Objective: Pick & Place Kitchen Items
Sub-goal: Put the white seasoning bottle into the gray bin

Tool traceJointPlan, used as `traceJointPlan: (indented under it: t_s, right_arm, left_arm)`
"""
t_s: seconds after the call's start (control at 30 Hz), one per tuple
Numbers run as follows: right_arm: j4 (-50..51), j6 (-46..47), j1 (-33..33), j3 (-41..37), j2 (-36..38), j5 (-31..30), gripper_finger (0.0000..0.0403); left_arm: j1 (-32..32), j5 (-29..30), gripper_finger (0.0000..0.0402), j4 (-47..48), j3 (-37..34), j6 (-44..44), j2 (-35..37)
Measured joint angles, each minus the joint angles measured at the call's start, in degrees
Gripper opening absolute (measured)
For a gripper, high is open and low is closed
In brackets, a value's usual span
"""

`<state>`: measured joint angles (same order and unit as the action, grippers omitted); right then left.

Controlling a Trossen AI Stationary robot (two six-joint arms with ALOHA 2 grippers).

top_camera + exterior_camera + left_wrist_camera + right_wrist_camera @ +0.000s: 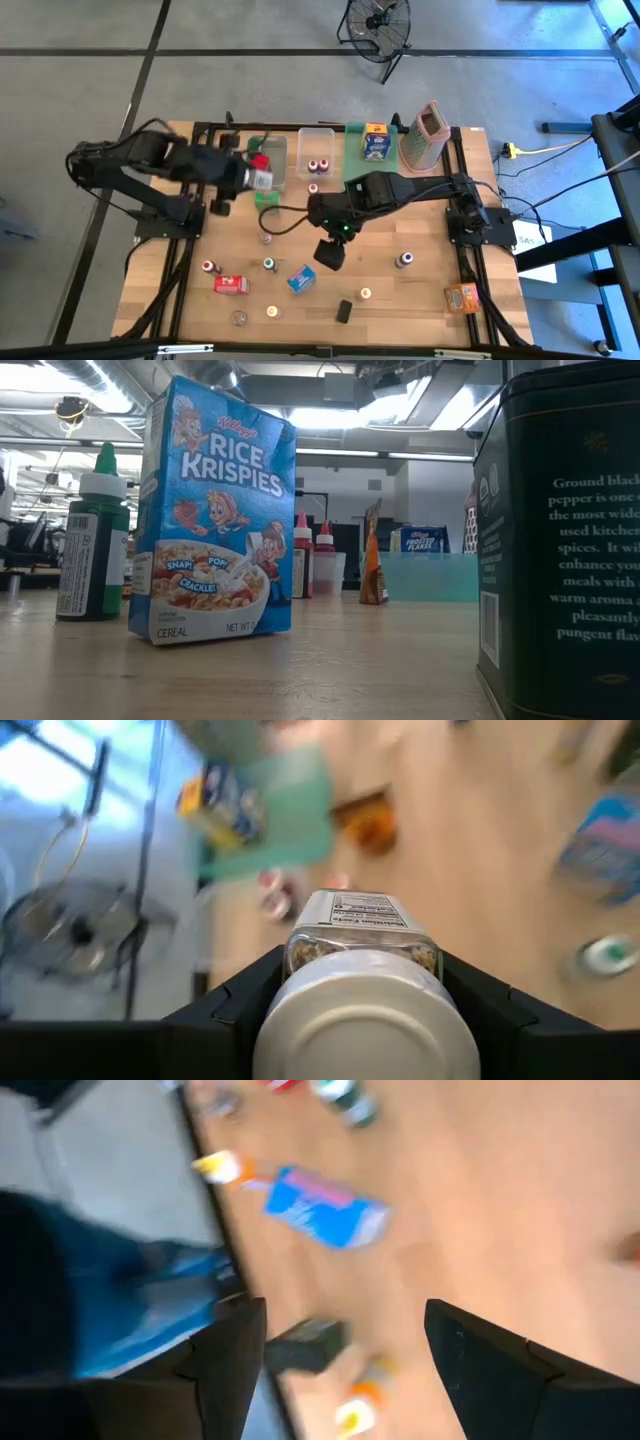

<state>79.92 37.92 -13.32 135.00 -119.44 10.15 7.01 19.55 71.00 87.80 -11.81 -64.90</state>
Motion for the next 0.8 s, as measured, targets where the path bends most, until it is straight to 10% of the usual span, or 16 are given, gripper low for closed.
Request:
traceJointPlan:
  t_s: [0.37,0.8]
  right_arm:
    - [1.2,-11.4,-1.1,-0.1,0.4,-21.3,0.0275]
    - [9.8,-16.5,1.5,-0.1,2.5,-34.8,0.0275]
  left_arm:
    - [-30.2,-14.7,0.0200,8.3,2.6,-19.2,-14.5]
    - [-48.3,-24.5,0.0200,-1.7,2.7,-27.4,-26.1]
